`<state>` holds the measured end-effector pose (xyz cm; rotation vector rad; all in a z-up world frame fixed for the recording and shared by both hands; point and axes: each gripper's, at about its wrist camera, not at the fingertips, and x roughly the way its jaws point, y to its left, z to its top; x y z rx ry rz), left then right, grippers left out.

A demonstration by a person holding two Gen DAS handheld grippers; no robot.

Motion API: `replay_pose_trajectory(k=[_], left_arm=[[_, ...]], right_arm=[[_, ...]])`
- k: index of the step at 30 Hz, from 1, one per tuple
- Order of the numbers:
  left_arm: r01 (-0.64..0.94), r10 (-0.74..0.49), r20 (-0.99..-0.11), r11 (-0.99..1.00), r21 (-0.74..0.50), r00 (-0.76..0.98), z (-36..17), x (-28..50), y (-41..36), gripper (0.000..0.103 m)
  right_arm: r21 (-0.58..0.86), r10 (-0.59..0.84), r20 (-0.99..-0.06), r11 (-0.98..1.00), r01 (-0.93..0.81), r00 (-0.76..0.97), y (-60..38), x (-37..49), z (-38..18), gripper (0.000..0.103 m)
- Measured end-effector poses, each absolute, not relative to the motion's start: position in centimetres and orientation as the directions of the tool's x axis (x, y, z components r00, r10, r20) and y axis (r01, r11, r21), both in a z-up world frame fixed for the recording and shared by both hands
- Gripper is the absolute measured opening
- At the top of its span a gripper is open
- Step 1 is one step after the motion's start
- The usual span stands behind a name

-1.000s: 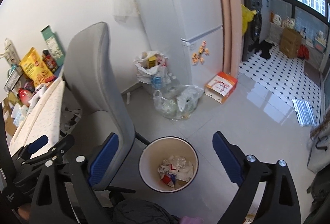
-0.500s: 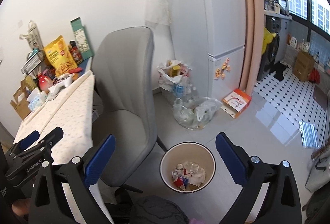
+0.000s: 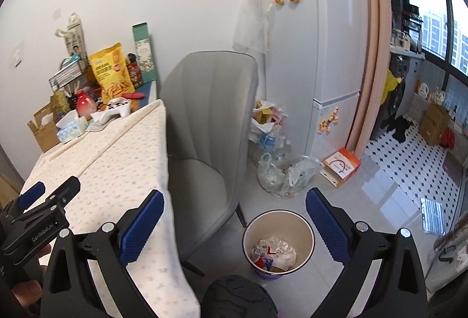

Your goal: Collect trash

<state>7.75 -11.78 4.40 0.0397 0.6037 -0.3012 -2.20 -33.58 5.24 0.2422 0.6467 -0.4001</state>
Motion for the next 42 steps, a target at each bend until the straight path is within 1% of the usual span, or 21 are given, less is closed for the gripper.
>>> replay_pose_trajectory(k=[11, 18, 42], left_arm=[[0.215, -0.207, -0.535, 0.976, -0.048, 0.819, 5.2, 5.2, -6.1, 0.097], [0.184, -0.185, -0.522, 0.981, -0.054, 0.833, 5.8, 4.5, -3.9, 0.097], [0.152, -0.153, -0.504, 0.987, -0.042, 0.85, 6.3, 2.7, -2.1, 0.097]], right_arm=[[0.054, -0.264, -0.612, 0.926, 0.373, 0.745, -27.8, -2.3, 6.6, 0.095], [0.046, -0.255, -0.597, 0.936, 0.349, 0.76, -25.7, -2.5, 7.3, 0.095], [0.04, -0.239, -0.59, 0.945, 0.324, 0.771, -24.2, -3.3, 7.3, 0.095]])
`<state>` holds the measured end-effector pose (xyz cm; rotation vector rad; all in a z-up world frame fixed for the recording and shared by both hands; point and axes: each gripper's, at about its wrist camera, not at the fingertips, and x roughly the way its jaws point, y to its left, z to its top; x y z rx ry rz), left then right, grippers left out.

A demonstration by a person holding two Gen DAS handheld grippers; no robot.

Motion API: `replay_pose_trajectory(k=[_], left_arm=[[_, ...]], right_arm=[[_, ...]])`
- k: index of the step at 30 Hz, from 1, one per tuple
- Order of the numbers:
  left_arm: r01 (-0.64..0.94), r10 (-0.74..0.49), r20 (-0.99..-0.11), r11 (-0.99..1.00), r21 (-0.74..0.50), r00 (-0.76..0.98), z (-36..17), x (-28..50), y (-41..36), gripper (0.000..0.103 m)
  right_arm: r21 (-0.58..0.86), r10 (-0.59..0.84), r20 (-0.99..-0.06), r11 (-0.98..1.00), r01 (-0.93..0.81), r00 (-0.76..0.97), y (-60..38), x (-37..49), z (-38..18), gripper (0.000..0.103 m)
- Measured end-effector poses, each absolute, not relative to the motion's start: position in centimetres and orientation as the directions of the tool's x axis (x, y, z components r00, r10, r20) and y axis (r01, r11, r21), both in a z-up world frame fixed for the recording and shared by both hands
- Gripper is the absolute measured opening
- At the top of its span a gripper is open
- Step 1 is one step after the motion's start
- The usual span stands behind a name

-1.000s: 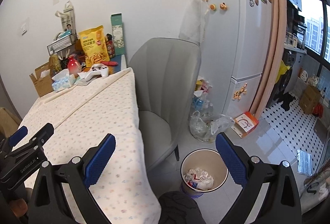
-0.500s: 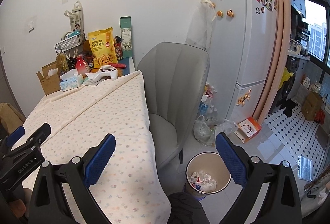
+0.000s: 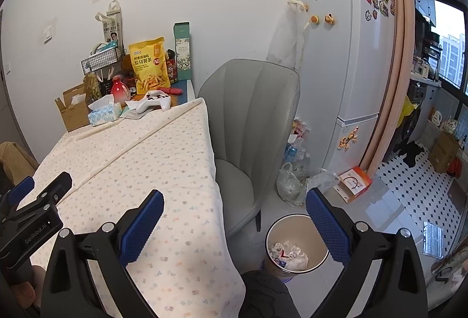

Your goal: Collect trash

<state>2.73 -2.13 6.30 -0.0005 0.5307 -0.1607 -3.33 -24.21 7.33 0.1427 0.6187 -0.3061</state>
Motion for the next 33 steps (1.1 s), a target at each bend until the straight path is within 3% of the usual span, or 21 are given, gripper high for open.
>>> replay_pose_trajectory(k=[33], left_arm=[[0.143, -0.142, -0.52, 0.989, -0.038, 0.843, 5.5, 3.2, -1.8, 0.097]], right_arm=[[0.037, -0.228, -0.602, 0.949, 0.312, 0.765, -23.6, -3.1, 6.2, 0.095]])
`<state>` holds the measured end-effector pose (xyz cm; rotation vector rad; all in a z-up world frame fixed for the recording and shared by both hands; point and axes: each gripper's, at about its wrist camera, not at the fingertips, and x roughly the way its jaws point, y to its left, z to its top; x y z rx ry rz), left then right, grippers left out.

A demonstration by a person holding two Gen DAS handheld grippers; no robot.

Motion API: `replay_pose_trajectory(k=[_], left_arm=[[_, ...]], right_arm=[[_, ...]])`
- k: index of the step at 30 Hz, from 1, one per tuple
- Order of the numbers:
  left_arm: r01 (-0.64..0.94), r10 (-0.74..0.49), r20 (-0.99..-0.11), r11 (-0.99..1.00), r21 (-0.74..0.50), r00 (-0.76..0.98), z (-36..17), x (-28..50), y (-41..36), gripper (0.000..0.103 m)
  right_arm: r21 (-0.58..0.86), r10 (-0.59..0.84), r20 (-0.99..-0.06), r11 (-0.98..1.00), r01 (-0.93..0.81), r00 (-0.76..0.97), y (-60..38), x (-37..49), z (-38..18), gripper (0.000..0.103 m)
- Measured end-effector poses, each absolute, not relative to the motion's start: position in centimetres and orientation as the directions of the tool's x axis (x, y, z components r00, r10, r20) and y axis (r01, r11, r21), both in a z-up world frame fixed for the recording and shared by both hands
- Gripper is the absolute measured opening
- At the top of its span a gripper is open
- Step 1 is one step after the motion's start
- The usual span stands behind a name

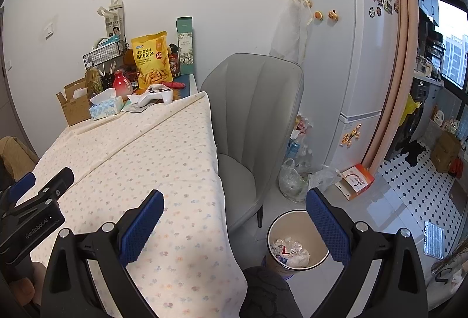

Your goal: Collect trash

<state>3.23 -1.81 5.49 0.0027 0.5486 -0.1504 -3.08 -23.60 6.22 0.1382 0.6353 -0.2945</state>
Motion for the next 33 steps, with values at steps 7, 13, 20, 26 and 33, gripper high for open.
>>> replay_pose_trajectory(k=[7, 13, 20, 26, 33], left_arm=[[0.14, -0.139, -0.52, 0.989, -0.037, 0.843, 5.36, 3.22, -1.61, 0.097], [0.138, -0.137, -0.521, 0.99, -0.038, 0.843, 5.29, 3.17, -1.65, 0.097], [0.138, -0.131, -0.508, 0.99, -0.024, 0.851, 5.24, 2.99, -1.81, 0.097], [0.14, -0.132, -0.521, 0.99, -0.023, 0.843, 4.83, 3.28, -1.82, 0.097], [0.14, -0.133, -0.525, 0.99, -0.027, 0.841, 4.66, 3.43, -1.64, 0.097]], right_arm=[[0.036, -0.228, -0.6, 0.95, 0.31, 0.767, -23.3, -3.03, 6.06, 0.095], [0.037, -0.228, -0.6, 0.95, 0.311, 0.767, -23.29, -3.02, 6.07, 0.095], [0.038, -0.224, -0.602, 0.95, 0.308, 0.766, -23.15, -2.99, 6.01, 0.095], [0.038, -0.223, -0.609, 0.95, 0.309, 0.761, -23.17, -2.84, 5.85, 0.095], [0.032, -0.228, -0.607, 0.95, 0.31, 0.761, -23.19, -2.77, 5.94, 0.095]])
